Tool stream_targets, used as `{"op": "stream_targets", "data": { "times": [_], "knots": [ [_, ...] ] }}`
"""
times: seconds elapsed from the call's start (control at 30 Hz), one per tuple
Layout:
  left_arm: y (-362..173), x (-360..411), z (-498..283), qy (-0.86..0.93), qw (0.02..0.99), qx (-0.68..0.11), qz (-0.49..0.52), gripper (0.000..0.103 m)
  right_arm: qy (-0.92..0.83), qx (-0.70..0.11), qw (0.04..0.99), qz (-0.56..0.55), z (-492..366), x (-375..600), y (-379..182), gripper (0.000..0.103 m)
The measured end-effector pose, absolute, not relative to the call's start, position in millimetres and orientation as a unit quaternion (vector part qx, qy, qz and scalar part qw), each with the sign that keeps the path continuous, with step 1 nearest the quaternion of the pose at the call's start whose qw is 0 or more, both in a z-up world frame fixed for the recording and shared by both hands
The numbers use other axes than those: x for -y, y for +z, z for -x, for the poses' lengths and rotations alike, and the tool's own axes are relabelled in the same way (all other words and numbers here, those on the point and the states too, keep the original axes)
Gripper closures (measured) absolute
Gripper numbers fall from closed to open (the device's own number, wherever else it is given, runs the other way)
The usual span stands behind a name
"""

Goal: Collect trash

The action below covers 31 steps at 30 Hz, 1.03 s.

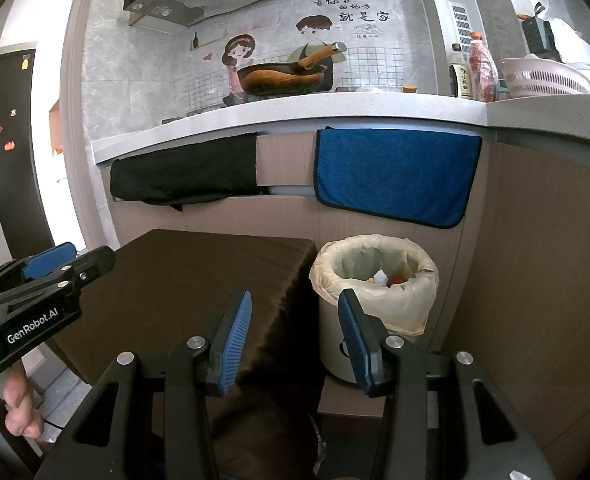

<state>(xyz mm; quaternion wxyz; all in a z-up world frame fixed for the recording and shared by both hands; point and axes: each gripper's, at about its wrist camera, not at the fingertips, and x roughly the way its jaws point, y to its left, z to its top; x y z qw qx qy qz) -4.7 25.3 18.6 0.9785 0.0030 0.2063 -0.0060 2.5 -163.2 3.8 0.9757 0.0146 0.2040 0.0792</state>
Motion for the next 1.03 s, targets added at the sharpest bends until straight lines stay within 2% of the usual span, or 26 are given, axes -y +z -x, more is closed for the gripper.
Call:
{"op": "stream_targets", "data": {
  "times": [1.03],
  "knots": [
    [15.5,-16.4,2.7,-0.005,0.976,-0.216,-0.003,0.046,0.077,-0.206,0.975,-0.016,-4.1,166.2,5.5,0.060]
  ]
}}
